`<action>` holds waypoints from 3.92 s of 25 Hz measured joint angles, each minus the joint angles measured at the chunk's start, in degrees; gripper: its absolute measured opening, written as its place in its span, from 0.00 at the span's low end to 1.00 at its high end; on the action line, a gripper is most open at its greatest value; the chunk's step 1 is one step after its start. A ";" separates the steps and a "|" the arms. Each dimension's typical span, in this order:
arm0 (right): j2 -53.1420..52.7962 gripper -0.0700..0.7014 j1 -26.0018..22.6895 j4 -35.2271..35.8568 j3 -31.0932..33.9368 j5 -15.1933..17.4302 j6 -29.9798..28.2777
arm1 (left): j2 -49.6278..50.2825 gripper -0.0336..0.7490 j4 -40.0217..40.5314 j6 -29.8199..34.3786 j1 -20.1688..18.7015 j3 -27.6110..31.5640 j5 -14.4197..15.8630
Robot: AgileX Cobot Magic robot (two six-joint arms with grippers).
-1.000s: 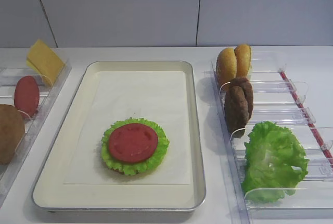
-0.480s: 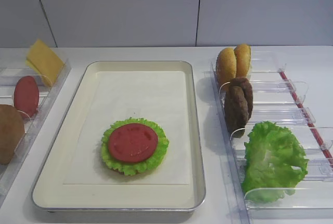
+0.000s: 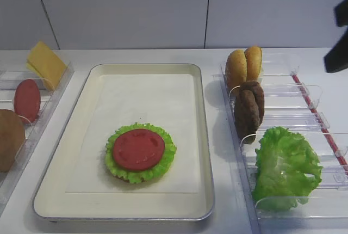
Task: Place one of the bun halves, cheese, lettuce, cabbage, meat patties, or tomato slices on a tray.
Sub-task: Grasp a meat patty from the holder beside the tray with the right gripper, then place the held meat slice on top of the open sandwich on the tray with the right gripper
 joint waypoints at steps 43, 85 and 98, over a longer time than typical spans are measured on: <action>30.31 0.50 16.78 -7.59 -7.66 -6.04 18.84 | 0.00 0.31 0.00 0.00 0.00 0.00 0.00; 17.45 0.30 16.82 7.24 -10.19 -0.90 9.55 | 0.00 0.31 0.00 0.00 0.00 0.00 0.00; 26.92 0.30 22.62 24.88 -10.31 -2.82 -3.80 | -0.04 0.31 0.00 0.00 0.00 0.00 0.00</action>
